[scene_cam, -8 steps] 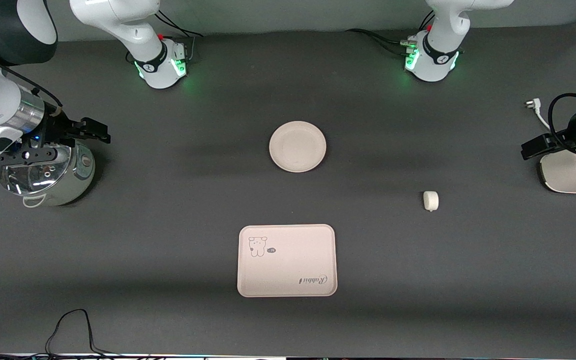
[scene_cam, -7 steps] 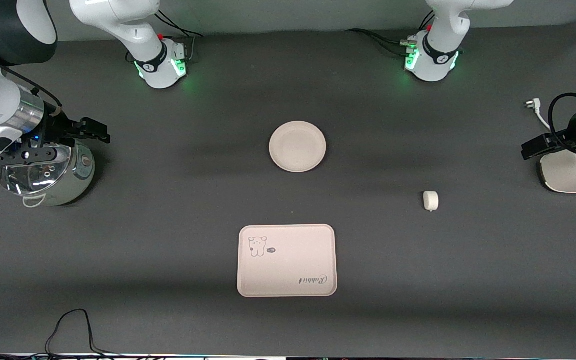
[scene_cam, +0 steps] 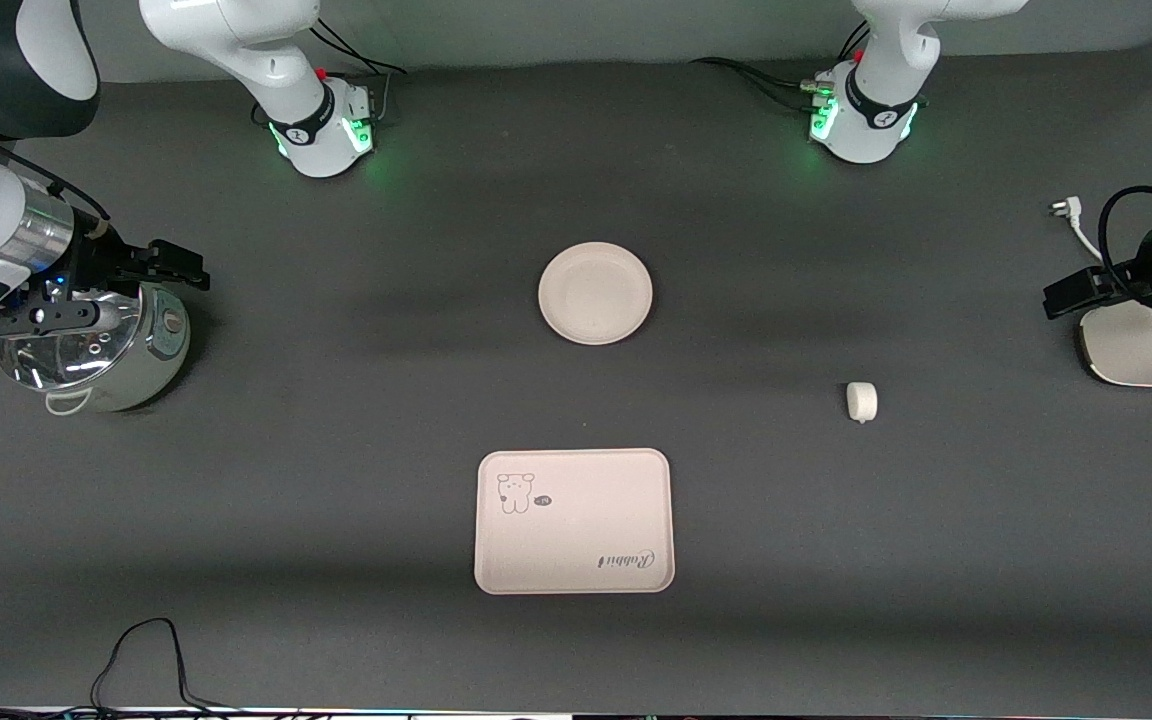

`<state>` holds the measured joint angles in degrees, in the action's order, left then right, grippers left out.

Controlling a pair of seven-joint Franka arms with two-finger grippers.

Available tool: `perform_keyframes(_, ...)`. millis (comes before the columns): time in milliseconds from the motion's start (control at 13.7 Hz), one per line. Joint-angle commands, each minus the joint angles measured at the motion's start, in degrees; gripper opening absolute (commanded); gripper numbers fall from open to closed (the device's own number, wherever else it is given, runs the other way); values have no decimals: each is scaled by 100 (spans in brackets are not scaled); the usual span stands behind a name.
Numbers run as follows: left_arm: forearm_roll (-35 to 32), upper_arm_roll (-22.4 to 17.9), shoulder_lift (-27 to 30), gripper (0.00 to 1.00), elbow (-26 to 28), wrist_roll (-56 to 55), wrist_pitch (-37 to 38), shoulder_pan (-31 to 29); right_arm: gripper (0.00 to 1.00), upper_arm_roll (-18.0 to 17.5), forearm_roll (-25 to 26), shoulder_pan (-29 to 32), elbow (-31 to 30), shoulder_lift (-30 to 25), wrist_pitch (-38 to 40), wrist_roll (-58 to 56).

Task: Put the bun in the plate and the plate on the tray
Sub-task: 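Move the left gripper toward the small white bun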

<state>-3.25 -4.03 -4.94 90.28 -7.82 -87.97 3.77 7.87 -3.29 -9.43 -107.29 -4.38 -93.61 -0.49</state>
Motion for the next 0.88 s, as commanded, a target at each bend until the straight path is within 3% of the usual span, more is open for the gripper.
perform_keyframes(0, -35, -80, -331, 100, -29, 27, 254, 98, 100, 4, -22, -23, -64, -80, -61, -40)
perform_keyframes(366, 53, -89, -1349, 100, 86, -35, 45, 89, 100, -48, -119, -322, -72, -160, -61, 293)
perform_keyframes(805, 228, -63, -2537, 100, 68, -70, -1080, 62, 100, -40, -119, -1295, -55, -230, -61, 1812)
